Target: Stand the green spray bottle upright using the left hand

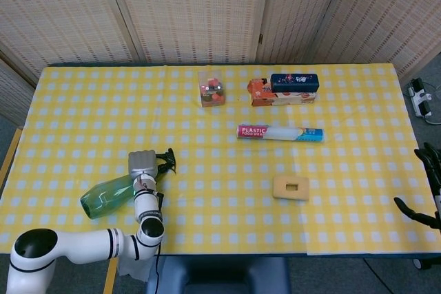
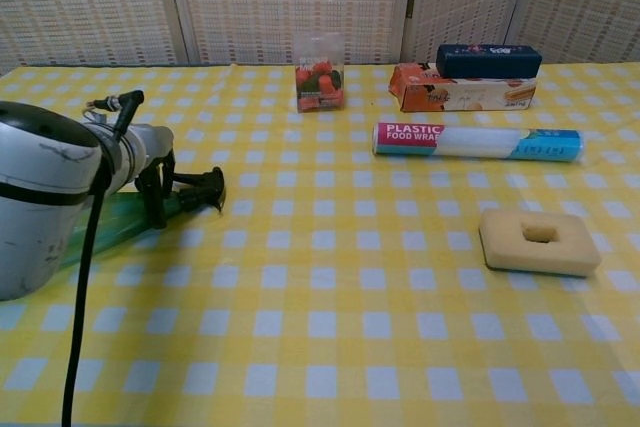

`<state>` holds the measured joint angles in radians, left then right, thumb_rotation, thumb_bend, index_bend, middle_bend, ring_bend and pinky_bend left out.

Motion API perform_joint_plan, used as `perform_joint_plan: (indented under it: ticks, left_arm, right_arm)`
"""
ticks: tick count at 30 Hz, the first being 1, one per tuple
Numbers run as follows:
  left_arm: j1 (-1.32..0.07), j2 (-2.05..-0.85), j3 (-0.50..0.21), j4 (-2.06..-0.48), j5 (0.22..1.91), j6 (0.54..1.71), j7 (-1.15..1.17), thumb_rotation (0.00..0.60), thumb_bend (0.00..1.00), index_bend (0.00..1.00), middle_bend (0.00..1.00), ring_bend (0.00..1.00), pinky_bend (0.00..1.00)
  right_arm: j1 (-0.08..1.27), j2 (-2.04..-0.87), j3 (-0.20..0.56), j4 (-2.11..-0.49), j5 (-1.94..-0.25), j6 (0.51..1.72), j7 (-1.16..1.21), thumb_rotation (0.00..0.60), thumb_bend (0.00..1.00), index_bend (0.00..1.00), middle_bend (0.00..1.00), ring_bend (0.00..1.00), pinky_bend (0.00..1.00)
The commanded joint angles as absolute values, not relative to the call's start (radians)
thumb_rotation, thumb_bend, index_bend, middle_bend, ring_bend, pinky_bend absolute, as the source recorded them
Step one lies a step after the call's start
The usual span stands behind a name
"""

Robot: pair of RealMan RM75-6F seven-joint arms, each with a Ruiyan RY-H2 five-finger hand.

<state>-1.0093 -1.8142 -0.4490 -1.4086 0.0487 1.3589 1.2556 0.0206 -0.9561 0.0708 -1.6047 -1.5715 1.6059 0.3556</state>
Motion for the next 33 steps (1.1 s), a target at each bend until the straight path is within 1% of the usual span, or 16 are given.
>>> perform_joint_plan:
  ticks: [1, 5, 7, 10, 13, 17, 21, 25, 28, 33]
  left_arm:
    - [-1.004, -1.805, -0.443, -1.426, 0.062, 1.374, 1.25, 0.6, 0.51, 0.7, 1.0, 1.0, 1.0]
    - [-0.996, -1.779, -0.434, -1.483, 0.101, 1.428, 1.242, 0.6, 0.6, 0.8, 1.0, 1.0, 1.0]
    - [-0.986, -1.746, -0.429, -1.554, 0.137, 1.477, 1.232, 0.6, 0.62, 0.82, 1.0, 1.0, 1.0]
    - [-0.976, -1.701, -0.385, -1.665, 0.243, 1.578, 1.228, 0.6, 0.63, 0.84, 1.0, 1.0, 1.0]
    - [-0.957, -1.648, -0.341, -1.819, 0.374, 1.701, 1.213, 0.6, 0.64, 0.85, 1.0, 1.0, 1.0]
    - [-0.932, -1.563, -0.328, -1.999, 0.491, 1.823, 1.219, 0.6, 0.63, 0.86, 1.0, 1.0, 1.0]
    - [-0.906, -1.483, -0.337, -2.144, 0.542, 1.891, 1.228, 0.6, 0.63, 0.86, 1.0, 1.0, 1.0]
    - [-0.854, -1.397, -0.381, -2.266, 0.577, 1.902, 1.144, 0.6, 0.61, 0.86, 1.0, 1.0, 1.0]
    - [-0.792, -1.328, -0.436, -2.338, 0.577, 1.856, 1.004, 0.6, 0.6, 0.86, 1.0, 1.0, 1.0]
    - [-0.692, -1.199, -0.538, -2.356, 0.465, 1.656, 0.751, 0.6, 0.6, 0.86, 1.0, 1.0, 1.0]
  right_arm:
    - [0.02, -0.957, 0.07, -1.606, -1.575, 1.607, 0.352, 0.6, 0.26, 0.0, 0.0, 0.0, 0.0]
    - [0.02, -0.959, 0.07, -1.606, -1.576, 1.608, 0.348, 0.6, 0.26, 0.0, 0.0, 0.0, 0.0]
    - [0.02, -0.959, 0.069, -1.606, -1.578, 1.607, 0.347, 0.6, 0.26, 0.0, 0.0, 0.0, 0.0]
    - [0.02, -0.96, 0.068, -1.606, -1.58, 1.607, 0.341, 0.6, 0.26, 0.0, 0.0, 0.0, 0.0]
    - [0.021, -0.964, 0.067, -1.607, -1.579, 1.604, 0.33, 0.6, 0.26, 0.0, 0.0, 0.0, 0.0]
    - [0.022, -0.972, 0.061, -1.613, -1.595, 1.605, 0.306, 0.6, 0.26, 0.0, 0.0, 0.0, 0.0]
    - [0.021, -0.979, 0.058, -1.618, -1.607, 1.612, 0.285, 0.6, 0.26, 0.0, 0.0, 0.0, 0.0]
    - [0.021, -0.987, 0.057, -1.623, -1.609, 1.614, 0.265, 0.6, 0.26, 0.0, 0.0, 0.0, 0.0]
    - [0.025, -0.993, 0.055, -1.626, -1.613, 1.608, 0.248, 0.6, 0.26, 0.0, 0.0, 0.0, 0.0]
    - [0.031, -1.003, 0.051, -1.631, -1.616, 1.595, 0.222, 0.6, 0.26, 0.0, 0.0, 0.0, 0.0]
